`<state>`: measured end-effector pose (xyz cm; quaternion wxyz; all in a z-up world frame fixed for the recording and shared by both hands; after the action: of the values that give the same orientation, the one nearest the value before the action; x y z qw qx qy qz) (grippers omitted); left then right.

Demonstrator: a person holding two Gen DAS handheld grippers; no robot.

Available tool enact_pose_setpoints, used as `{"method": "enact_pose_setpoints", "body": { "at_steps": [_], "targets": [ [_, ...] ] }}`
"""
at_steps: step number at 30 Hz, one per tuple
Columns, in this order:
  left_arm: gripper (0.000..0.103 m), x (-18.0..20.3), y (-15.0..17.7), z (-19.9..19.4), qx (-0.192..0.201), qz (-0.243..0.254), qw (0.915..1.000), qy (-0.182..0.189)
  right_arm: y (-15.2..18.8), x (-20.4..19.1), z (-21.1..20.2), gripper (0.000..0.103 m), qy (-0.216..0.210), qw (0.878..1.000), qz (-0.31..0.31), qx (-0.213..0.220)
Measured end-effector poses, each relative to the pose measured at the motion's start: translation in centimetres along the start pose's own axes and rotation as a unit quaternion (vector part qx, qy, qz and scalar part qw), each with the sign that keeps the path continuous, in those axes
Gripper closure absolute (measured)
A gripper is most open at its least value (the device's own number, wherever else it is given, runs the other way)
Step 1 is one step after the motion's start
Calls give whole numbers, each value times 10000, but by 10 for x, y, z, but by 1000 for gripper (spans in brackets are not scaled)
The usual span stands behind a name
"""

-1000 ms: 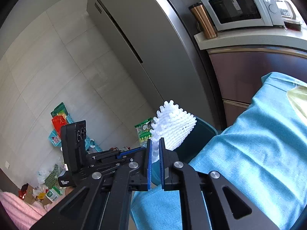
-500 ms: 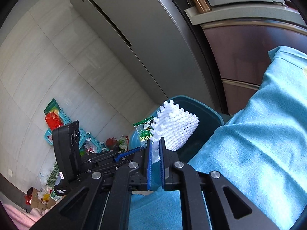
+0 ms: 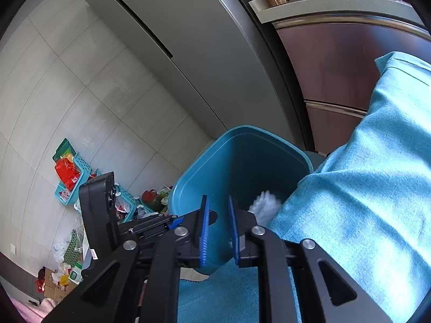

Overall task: Collect trash
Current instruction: 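Open the right tool over the bin while the left tool releases the wrapper, then grasp the second white foam net with the left tool while the right tool grasps the gold wrapper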

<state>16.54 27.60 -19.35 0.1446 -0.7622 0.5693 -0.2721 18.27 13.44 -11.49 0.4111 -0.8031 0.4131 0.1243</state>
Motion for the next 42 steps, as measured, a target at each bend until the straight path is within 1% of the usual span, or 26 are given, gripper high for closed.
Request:
{"method": "enact_pose_setpoints", "body": {
  "at_steps": [4, 6, 8, 11, 14, 15, 20, 22, 24, 29, 32, 34, 38, 40, 41, 42],
  "targets": [
    [90, 3, 0, -10, 141, 41, 9999, 14, 2, 2, -5, 87, -9, 10000, -7, 53],
    [88, 6, 1, -19, 237, 74, 9997, 35, 4, 3, -10, 84, -2, 10000, -32, 88],
    [83, 11, 2, -28, 348, 122, 9993, 75, 6, 2, -19, 81, 22, 9998, -89, 159],
    [79, 23, 3, -44, 519, 250, 9982, 195, 11, 0, -37, 78, 82, 9993, -211, 305],
    [77, 38, 5, -57, 646, 421, 9963, 367, 19, -4, -61, 72, 161, 9979, -383, 501],
    [76, 42, 7, -62, 677, 469, 9957, 432, 22, -5, -70, 72, 196, 9972, -445, 559],
    [71, 82, 11, -79, 829, 836, 9898, 801, 41, -7, -117, 67, 411, 9927, -609, 954],
    [68, 102, 15, -84, 851, 1023, 9861, 1000, 50, -5, -138, 67, 581, 9899, -665, 1111],
    [66, 124, 20, -87, 852, 1252, 9818, 1148, 60, -1, -160, 64, 767, 9864, -670, 1290],
    [64, 185, 37, -90, 780, 1795, 9672, 1621, 89, 22, -211, 63, 1278, 9767, -428, 1670],
    [64, 229, 47, -86, 702, 2175, 9556, 1860, 111, 42, -242, 63, 1625, 9682, -127, 1900],
    [64, 257, 59, -87, 695, 2473, 9455, 2001, 124, 52, -263, 63, 1865, 9609, 80, 2048],
    [64, 314, 70, -86, 694, 3028, 9231, 2266, 152, 85, -311, 63, 2356, 9401, 550, 2403],
    [63, 339, 76, -85, 695, 3242, 9138, 2345, 162, 100, -333, 60, 2632, 9272, 737, 2559],
    [63, 352, 79, -84, 678, 3351, 9087, 2393, 165, 108, -341, 56, 2775, 9208, 831, 2611],
    [63, 363, 80, -83, 673, 3448, 9040, 2435, 167, 115, -348, 54, 2903, 9150, 917, 2647]
  ]
}}
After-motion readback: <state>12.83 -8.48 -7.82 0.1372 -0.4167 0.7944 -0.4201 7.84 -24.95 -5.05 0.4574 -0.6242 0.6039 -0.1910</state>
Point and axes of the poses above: each gripper's, at about its wrist camera, not at the fingertips, and z roughly the way its jaws point, x to its right, y to its underside, the point moved 6 cm from there along z, roughly the way its jaws point, and after that the axes turned 3 degrees about -x, right-handed, at the moved point
